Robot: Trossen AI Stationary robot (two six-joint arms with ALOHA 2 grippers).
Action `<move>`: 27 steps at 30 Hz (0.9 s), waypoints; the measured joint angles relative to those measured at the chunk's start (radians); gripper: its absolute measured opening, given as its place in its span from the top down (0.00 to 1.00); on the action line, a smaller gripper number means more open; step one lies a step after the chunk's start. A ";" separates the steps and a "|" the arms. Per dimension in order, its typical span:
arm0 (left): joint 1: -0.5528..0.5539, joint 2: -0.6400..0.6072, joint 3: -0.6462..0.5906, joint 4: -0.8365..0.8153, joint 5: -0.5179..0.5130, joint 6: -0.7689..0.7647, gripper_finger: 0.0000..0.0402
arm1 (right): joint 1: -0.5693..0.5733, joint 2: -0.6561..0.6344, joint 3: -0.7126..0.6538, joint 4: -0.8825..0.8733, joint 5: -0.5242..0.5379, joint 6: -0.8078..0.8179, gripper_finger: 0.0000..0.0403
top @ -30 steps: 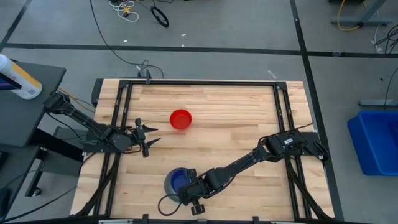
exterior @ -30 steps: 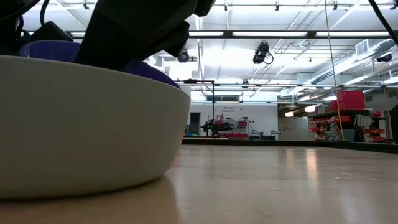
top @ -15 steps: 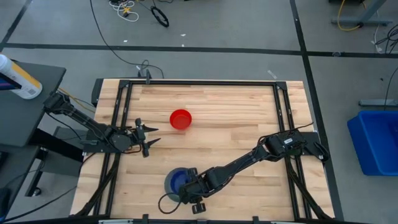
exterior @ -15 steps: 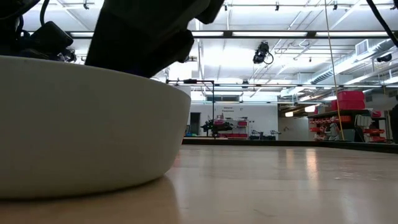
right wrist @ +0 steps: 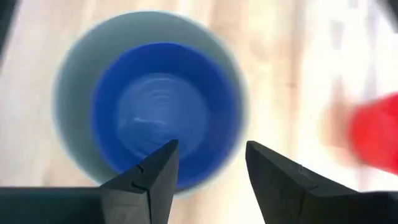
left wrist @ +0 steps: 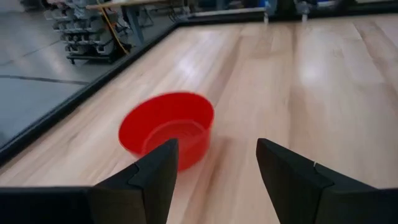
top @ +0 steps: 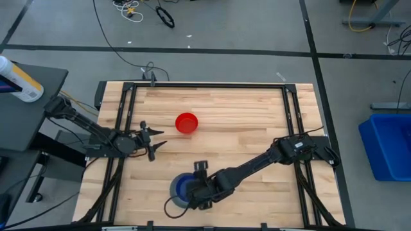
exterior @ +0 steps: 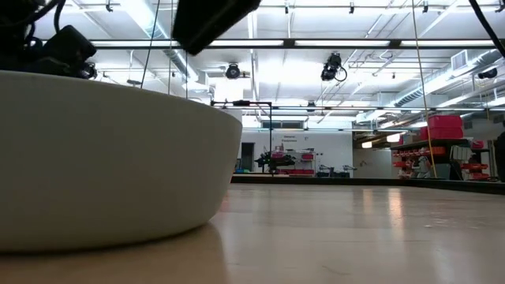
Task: Nest bowls inside each other
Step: Stack the red bowl on top of the purple bowl
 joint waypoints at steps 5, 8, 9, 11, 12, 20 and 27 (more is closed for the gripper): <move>0.173 0.085 0.001 0.165 0.196 0.083 0.44 | -0.003 -0.078 -0.039 -0.072 0.142 0.015 0.51; 0.305 0.168 0.012 0.191 0.354 0.078 0.44 | -0.003 -0.117 -0.101 -0.081 0.207 0.039 0.51; 0.345 0.201 0.015 0.194 0.391 0.078 0.44 | -0.003 -0.134 -0.133 -0.078 0.231 0.049 0.51; 0.409 0.271 0.026 0.215 0.455 0.080 0.44 | -0.003 -0.177 -0.214 -0.076 0.293 0.086 0.51; 0.433 0.305 0.032 0.237 0.482 0.083 0.44 | -0.003 -0.205 -0.267 -0.074 0.327 0.112 0.51; 0.490 0.554 0.119 0.363 0.577 0.137 0.44 | -0.001 -0.595 -0.952 0.352 0.490 0.261 0.52; 0.496 0.660 0.206 0.361 0.580 0.177 0.44 | -0.015 -1.000 -1.628 1.422 0.143 0.013 0.56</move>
